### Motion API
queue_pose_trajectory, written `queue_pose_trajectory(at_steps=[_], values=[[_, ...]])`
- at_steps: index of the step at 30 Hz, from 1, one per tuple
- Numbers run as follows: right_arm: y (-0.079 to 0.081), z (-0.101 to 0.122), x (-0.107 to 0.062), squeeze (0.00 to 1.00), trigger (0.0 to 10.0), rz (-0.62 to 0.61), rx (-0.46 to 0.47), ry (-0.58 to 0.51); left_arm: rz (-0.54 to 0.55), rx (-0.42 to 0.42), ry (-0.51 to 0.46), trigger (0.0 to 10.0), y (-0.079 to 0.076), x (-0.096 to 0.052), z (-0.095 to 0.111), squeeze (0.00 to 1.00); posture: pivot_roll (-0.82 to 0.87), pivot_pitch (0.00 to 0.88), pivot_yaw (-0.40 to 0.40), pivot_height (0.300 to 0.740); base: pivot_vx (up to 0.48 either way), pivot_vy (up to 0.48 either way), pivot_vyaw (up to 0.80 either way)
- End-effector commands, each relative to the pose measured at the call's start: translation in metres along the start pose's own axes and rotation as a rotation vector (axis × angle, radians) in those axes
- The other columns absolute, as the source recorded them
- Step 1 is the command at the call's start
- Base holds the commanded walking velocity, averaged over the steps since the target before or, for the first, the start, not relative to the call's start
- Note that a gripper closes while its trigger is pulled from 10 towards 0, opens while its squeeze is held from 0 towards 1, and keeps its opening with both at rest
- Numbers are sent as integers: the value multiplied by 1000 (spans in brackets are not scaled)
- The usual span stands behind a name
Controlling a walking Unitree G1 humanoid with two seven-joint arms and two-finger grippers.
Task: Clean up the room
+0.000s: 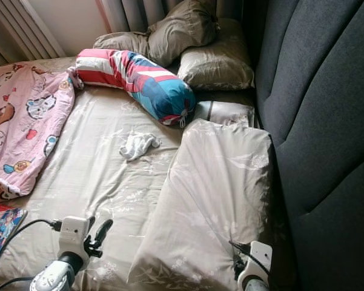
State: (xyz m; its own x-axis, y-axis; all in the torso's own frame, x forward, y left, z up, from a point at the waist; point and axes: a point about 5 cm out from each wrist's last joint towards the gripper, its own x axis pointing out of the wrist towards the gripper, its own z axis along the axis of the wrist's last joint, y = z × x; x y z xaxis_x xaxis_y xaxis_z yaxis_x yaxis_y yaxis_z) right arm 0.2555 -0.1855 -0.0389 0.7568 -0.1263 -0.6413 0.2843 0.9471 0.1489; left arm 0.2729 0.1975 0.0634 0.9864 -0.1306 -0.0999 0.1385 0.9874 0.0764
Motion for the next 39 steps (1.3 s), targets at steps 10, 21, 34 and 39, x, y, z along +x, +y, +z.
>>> queue_pose_trajectory(at_steps=[10,21,34,39], values=[[-21,-12,-4,0,0,-107,-40,44,14,-10,28,10000,-1,6,-7,0,61,270,92,740,0,0,0],[-57,95,-3,0,0,-348,-105,-348,37,-22,12,10000,0,17,-4,0,20,243,70,740,0,0,0],[-61,159,-16,0,6863,-387,-155,-555,37,-42,-1,10000,-8,25,-5,0,-10,229,51,740,0,0,0],[-37,122,-3,0,10000,-210,-52,-405,41,-42,3,10000,-6,24,-6,0,-2,233,52,740,0,0,0]])
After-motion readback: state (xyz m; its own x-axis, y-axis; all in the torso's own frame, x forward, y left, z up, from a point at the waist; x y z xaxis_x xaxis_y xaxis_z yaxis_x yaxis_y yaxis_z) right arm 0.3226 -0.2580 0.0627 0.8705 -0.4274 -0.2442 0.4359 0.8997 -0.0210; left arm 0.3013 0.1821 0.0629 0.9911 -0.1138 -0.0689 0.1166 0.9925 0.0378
